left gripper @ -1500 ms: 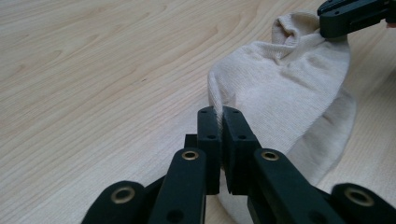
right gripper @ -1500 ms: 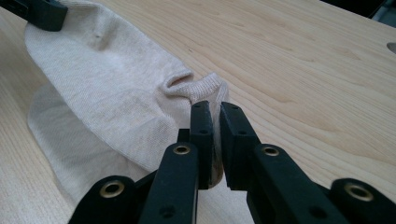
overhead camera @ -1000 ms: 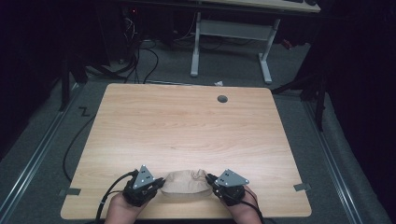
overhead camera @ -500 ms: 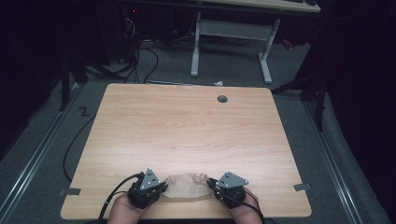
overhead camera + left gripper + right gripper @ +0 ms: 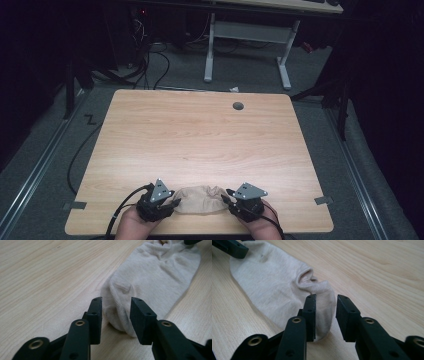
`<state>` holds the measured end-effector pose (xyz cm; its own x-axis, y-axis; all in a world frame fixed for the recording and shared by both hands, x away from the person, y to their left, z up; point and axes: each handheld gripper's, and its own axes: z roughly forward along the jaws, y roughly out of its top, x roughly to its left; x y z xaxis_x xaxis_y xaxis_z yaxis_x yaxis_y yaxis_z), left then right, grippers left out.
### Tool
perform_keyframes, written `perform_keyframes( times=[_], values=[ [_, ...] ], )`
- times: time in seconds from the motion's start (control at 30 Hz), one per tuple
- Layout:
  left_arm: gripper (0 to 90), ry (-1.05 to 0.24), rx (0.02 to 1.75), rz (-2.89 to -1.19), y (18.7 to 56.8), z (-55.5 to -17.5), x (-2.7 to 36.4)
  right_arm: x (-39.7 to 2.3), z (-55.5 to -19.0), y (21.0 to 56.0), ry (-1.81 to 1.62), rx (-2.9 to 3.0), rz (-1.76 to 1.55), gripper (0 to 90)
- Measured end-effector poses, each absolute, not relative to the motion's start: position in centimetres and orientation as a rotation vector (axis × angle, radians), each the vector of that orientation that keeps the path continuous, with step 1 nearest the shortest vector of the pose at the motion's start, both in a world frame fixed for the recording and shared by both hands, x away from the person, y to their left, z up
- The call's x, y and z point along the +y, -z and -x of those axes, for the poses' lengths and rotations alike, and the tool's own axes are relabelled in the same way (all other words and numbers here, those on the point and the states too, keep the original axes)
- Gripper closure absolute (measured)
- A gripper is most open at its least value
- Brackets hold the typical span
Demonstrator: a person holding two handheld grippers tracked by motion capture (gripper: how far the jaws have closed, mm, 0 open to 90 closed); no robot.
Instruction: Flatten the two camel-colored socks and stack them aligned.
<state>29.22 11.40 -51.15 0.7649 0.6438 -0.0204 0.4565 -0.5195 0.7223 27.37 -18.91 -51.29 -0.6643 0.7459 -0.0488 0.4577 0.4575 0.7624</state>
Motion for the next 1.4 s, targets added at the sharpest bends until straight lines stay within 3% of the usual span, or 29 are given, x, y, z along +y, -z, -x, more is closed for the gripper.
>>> perform_keyframes(
  times=[0.43,0.8,1.07,1.4],
  values=[
    [53.3,-0.372,0.883,-2.114,50.6,-31.0,13.8,-20.7,-28.2,50.5,-1.097,2.18,-1.061,58.9],
    [48.7,-0.518,1.035,-2.047,50.9,-34.2,19.5,-24.1,-31.6,51.7,-1.033,2.05,-1.182,54.2],
    [48.7,-0.489,1.192,-1.97,51.5,-35.9,23.1,-27.6,-33.4,52.7,-0.97,1.961,-1.323,52.7],
    [48.5,-0.472,1.181,-1.979,51.7,-35.9,22.6,-28.2,-32.8,52.1,-1.005,1.937,-1.318,52.5]
  ],
)
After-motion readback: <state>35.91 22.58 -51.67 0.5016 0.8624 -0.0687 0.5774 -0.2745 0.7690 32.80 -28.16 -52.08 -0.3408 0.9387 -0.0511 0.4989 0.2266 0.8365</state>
